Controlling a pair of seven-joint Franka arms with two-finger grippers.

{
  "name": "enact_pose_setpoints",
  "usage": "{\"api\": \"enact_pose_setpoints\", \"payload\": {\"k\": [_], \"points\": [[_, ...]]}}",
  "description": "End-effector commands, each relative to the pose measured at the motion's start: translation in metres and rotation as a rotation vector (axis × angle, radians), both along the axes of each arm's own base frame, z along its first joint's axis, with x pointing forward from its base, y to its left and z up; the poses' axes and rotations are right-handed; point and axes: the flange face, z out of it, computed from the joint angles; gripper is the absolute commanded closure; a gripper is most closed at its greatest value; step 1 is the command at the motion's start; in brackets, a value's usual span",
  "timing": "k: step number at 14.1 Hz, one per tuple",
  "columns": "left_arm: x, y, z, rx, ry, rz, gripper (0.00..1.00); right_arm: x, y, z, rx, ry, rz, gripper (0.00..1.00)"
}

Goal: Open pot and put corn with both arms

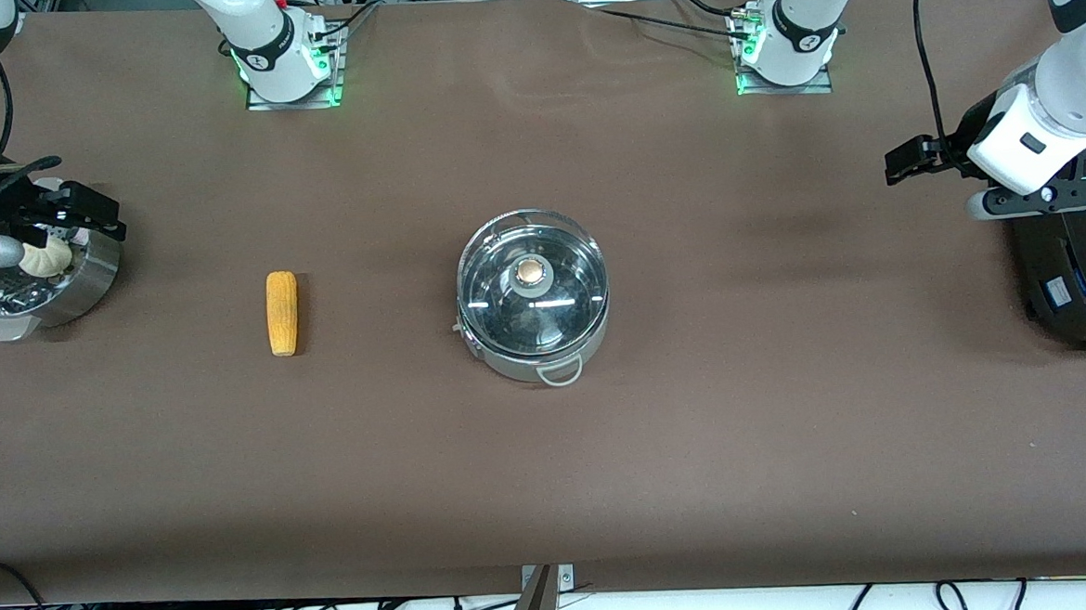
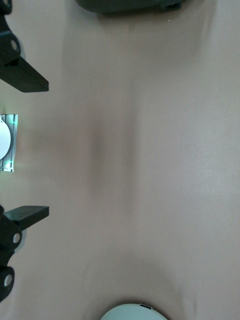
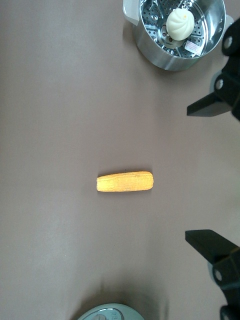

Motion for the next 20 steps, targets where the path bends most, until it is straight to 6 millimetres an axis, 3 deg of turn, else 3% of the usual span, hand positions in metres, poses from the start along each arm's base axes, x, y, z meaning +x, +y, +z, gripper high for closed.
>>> {"api": "enact_pose_setpoints", "payload": {"k": [1, 20], "points": [[0.0071, 0.0022, 0.0027, 0.003, -0.014, -0.025, 0.0, 0.0009, -0.0006, 0.0037, -0.02, -0.013, -0.002, 0.0], [0.0168, -0.005, 0.0074, 0.009, -0.039, -0.019, 0.0, -0.0016, -0.0013, 0.006, -0.019, -0.002, -0.004, 0.0]]}}
